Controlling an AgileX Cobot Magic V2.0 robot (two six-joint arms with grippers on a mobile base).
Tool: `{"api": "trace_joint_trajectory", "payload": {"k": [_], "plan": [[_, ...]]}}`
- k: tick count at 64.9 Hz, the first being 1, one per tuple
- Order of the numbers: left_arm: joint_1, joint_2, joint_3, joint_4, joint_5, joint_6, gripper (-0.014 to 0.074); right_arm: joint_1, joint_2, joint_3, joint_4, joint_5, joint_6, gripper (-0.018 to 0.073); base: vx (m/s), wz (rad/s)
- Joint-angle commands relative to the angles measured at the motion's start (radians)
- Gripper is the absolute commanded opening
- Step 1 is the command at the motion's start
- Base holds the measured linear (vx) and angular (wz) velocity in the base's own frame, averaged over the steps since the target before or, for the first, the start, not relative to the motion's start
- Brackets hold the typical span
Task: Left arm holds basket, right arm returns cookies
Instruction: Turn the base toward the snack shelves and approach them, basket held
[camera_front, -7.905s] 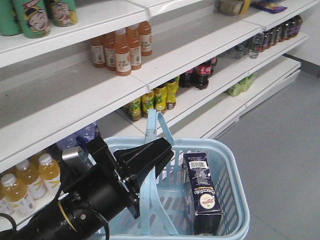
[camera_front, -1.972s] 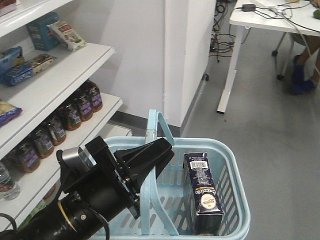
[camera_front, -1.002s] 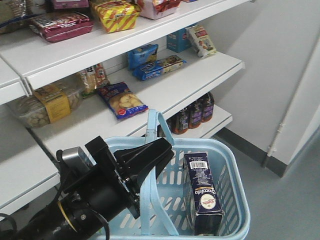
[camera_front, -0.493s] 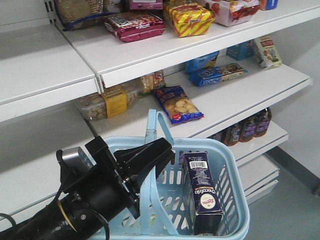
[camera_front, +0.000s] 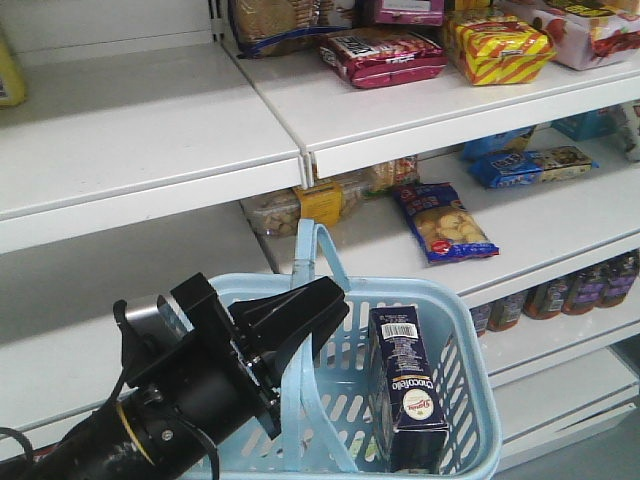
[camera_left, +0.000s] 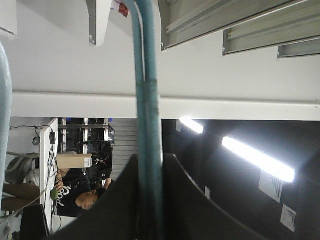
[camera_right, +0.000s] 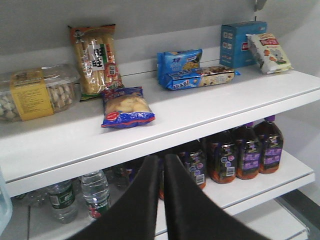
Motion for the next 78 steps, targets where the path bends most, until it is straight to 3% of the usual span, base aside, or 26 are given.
{"api": "trace_joint_trajectory", "payload": {"k": [1, 78], "plan": [[-0.007, -0.039, -0.027, -0.001, -0.286, -0.003, -0.0003, -0.008, -0.012, 0.018, -0.01, -0.071, -0.003, -0.0006, 0.02, 0.3], [-0.007, -0.039, -0.027, -0.001, -0.286, -0.003, -0.0003, -0.008, -0.012, 0.018, -0.01, -0.071, -0.003, -0.0006, 0.02, 0.25]]}}
